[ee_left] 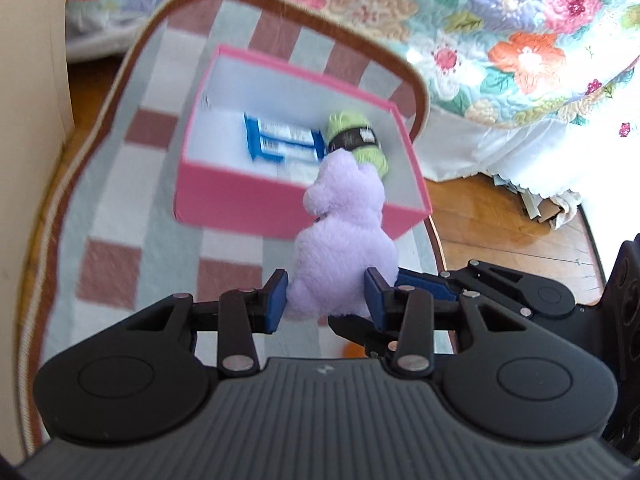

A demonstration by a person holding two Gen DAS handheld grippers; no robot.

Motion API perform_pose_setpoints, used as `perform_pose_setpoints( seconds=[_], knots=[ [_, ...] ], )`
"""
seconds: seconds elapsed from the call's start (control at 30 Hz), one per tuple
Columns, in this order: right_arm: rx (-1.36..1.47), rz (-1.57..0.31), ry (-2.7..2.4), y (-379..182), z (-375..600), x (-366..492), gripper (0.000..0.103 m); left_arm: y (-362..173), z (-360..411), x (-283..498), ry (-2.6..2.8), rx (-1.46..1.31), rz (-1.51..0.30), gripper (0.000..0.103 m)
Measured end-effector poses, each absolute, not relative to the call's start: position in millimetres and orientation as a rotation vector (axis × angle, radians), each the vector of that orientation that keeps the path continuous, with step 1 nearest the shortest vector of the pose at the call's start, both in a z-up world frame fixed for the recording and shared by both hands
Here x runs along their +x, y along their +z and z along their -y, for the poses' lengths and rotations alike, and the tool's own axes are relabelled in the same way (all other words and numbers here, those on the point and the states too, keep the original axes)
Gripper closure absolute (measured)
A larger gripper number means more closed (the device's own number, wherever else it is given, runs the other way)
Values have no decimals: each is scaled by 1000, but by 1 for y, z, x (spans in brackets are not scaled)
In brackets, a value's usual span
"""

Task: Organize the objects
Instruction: 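Carry the plush toy with the left gripper and release it in the pink box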

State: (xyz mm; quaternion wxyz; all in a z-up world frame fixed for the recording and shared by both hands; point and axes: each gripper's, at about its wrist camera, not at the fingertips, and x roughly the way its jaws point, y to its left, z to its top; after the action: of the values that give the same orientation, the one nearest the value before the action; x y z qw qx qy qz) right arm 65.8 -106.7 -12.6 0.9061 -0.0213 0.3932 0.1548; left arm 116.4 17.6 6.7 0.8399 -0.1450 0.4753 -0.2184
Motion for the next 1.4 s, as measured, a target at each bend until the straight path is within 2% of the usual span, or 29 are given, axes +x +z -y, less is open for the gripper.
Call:
perform_pose_setpoints(
  seconds=[0.23, 0.47, 0.73, 0.97, 1.17, 1.4],
  knots=[
    [-42, -781, 364, 26, 110, 111, 50, 48, -14, 145, -399, -225, -938, 63],
    [-47, -805, 395, 37, 117, 167, 50, 52, -11, 208, -317, -218, -999, 63],
    [148, -920, 397, -18, 152, 246, 49, -5, 18, 285, -238, -119, -1129, 63],
    [335, -1058, 411, -74, 176, 275, 49, -48, 46, 308, -139, -19, -1215, 63],
    [284, -1073, 438, -89, 165, 282, 52, -69, 53, 315, -57, 19, -1247, 65],
    [223, -1052, 396, -85, 166, 276, 51, -61, 51, 304, -51, 7, -1159, 62]
  ],
)
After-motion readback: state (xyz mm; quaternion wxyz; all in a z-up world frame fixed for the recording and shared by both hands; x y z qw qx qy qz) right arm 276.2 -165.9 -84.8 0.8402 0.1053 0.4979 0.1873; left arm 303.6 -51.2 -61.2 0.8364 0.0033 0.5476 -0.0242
